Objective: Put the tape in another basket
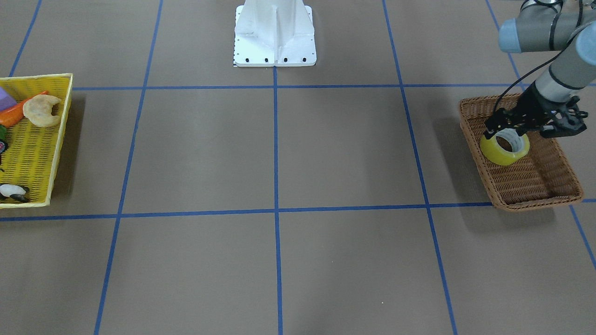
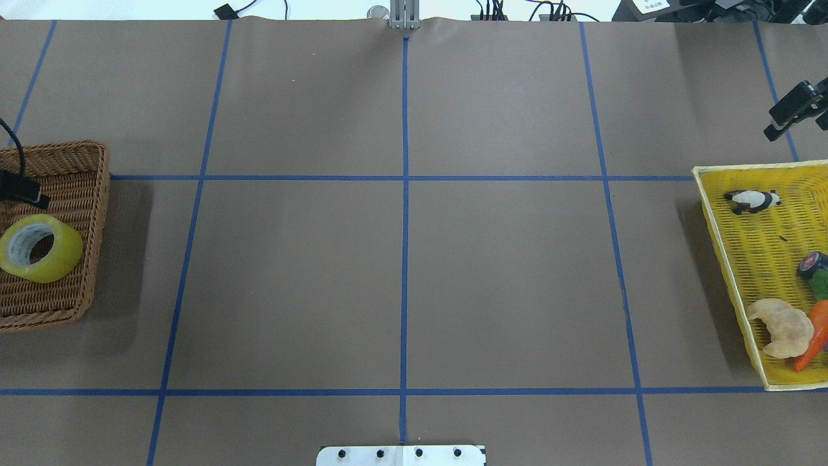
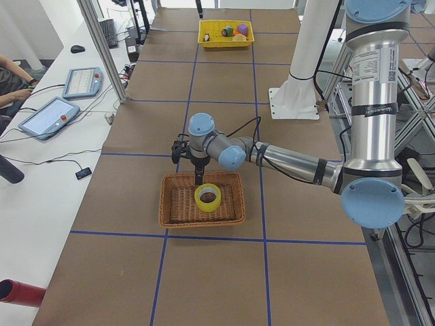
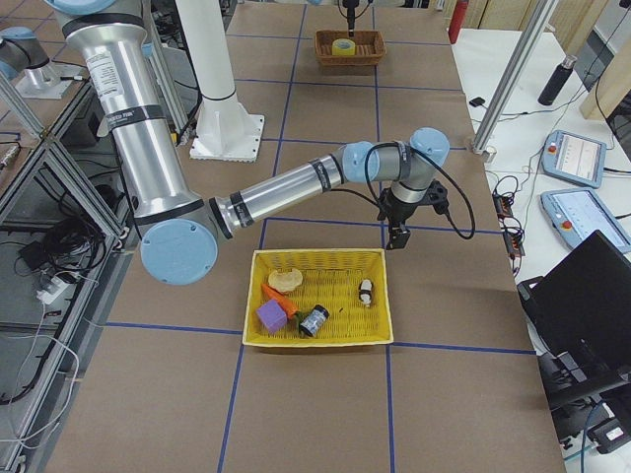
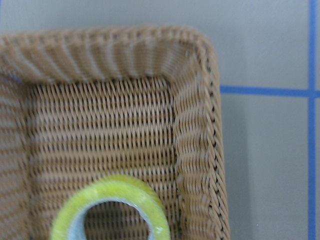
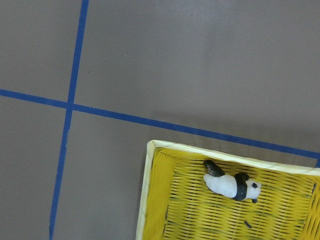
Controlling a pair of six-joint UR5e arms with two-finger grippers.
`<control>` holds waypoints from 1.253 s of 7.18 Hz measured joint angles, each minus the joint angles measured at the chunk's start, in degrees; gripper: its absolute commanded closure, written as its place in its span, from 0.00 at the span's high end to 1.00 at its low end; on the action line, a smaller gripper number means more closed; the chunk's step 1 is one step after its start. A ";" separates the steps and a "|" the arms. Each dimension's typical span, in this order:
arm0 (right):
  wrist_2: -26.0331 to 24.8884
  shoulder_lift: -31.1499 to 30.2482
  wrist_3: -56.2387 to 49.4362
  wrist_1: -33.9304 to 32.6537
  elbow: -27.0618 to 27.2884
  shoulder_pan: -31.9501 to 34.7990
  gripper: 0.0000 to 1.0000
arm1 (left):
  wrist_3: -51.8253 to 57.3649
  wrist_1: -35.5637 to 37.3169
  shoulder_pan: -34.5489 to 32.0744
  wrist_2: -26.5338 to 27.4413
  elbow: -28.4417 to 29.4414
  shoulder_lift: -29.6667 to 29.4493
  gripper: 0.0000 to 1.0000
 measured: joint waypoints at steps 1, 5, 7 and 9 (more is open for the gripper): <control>-0.42 -2.81 -0.27 4.37 -0.03 0.54 1.00 | 3.89 0.18 -1.93 -0.80 0.09 0.02 0.98; -0.56 -16.05 -1.37 20.19 2.76 4.69 1.00 | 24.79 3.12 -9.56 -2.66 2.24 -0.03 0.98; -0.69 -19.01 -3.64 21.52 4.23 6.66 1.00 | 34.02 8.09 -12.55 -2.42 4.51 -0.20 0.98; -0.84 -20.33 -6.41 21.48 5.12 7.28 1.00 | 33.60 15.15 -13.99 -2.61 5.04 -1.27 0.98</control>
